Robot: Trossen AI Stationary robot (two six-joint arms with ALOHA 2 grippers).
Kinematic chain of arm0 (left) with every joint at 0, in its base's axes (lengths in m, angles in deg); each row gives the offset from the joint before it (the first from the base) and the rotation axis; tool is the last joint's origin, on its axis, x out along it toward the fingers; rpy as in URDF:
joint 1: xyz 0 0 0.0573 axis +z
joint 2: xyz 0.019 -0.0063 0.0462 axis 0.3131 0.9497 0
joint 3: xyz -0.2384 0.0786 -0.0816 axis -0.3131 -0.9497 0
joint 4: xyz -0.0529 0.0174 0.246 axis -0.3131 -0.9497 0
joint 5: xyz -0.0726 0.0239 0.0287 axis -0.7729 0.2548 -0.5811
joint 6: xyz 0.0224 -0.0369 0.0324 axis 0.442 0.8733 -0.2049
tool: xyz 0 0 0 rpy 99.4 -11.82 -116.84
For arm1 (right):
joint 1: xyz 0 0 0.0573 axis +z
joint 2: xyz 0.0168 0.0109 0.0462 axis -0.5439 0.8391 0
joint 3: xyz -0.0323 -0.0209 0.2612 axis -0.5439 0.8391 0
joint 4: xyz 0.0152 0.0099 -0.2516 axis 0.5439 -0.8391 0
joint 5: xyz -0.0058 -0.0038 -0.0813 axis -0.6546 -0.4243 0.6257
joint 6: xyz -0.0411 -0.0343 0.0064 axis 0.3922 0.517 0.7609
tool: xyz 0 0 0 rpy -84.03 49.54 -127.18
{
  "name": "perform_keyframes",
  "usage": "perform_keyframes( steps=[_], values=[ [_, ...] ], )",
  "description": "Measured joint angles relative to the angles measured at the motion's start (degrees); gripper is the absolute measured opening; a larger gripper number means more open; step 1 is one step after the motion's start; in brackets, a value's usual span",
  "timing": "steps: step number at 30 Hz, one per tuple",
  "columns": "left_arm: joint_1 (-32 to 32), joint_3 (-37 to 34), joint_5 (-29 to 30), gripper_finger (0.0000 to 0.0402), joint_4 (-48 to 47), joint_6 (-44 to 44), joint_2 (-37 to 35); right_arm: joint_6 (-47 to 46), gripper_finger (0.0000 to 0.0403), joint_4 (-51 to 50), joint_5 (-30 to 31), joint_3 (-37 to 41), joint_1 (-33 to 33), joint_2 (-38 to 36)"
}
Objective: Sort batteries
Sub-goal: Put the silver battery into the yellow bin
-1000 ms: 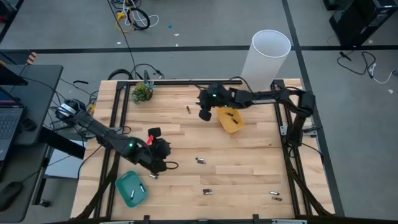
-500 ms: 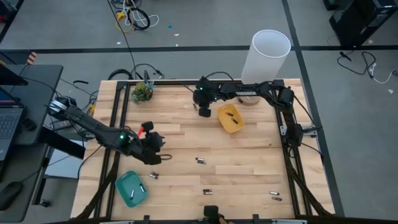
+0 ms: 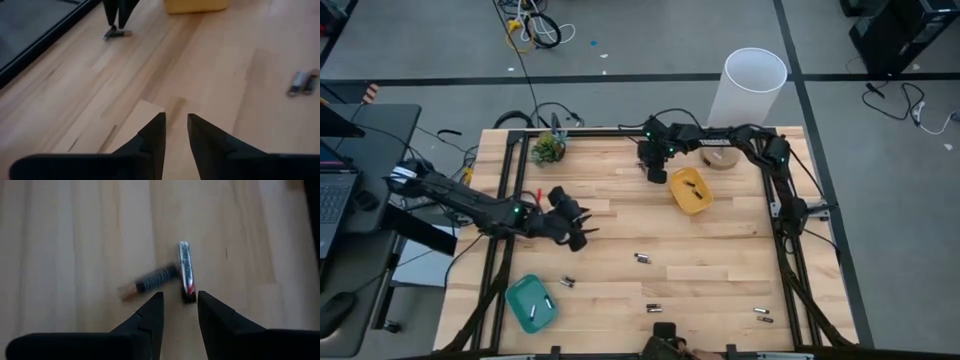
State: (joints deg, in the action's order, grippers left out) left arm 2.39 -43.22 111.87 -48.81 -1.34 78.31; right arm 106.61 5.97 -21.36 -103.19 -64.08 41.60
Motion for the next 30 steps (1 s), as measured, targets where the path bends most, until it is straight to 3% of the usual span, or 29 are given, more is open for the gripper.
perform_keyframes(
  steps=[11, 14, 17, 25, 30],
  values=[
    [3.19, -0.04, -0.66, 0.0080, 0.86, -1.43, 1.42, 1.10, 0.0065, 1.83, 0.26, -0.10, 0.36, 1.29],
    [3.54, -0.02, 2.01, 0.0080, 0.81, -3.97, 1.43, 0.57, 0.0055, 1.84, 0.78, -0.10, 0.40, 1.29],
    [3.54, -0.02, 6.21, 0.0080, 0.98, -5.77, 1.42, -1.28, 0.0053, 1.82, 1.32, -0.10, 0.61, 1.29],
    [3.54, -0.02, 6.40, 0.0080, 3.57, -6.60, 1.43, -13.54, 0.0048, -0.76, 6.37, -0.01, 2.22, 0.00],
    [3.54, -0.02, 6.44, 0.0080, 4.37, -8.75, 1.44, -13.15, 0.0026, -1.09, -2.52, -0.01, 3.96, -2.96]
  ],
)
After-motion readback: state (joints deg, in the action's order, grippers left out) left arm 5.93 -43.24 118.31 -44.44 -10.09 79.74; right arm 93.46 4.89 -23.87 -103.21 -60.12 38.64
